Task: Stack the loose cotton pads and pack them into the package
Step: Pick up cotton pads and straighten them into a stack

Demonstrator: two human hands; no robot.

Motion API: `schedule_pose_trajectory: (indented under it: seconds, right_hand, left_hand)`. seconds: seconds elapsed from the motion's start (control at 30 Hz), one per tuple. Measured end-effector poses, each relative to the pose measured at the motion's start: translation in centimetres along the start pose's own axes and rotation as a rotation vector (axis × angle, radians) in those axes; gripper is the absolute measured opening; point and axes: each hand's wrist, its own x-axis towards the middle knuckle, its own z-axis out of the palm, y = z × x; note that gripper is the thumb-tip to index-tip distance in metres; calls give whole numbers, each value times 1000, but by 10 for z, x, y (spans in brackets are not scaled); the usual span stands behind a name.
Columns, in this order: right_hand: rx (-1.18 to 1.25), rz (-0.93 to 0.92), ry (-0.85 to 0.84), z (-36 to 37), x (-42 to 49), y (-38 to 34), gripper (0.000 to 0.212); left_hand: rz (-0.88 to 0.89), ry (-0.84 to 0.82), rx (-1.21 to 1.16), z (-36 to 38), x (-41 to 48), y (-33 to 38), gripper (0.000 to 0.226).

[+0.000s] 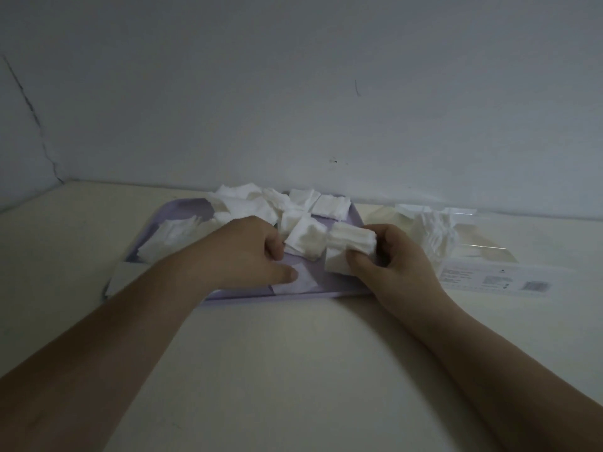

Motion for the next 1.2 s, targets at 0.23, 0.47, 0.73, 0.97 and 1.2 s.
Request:
schedule_pose_trajectory:
  seconds: [0.23, 0.47, 0.73, 0.97, 1.2]
  right_hand:
    - [-32, 10, 5, 0, -2, 0, 21]
    - [7, 35, 27, 0, 0, 1, 21]
    - [128, 42, -74, -1, -2, -3, 21]
    - [199, 62, -235, -4, -6, -10, 23]
    - [264, 64, -271, -4, -4, -7, 19]
  left_hand:
    - [44, -124, 8, 6, -3, 4, 15]
    - [141, -18, -513, 4, 2, 7, 20]
    - [224, -246, -841, 3, -5, 15, 41]
    - [247, -127, -637, 10, -6, 20, 42]
    - [247, -45, -577, 14, -5, 23, 38]
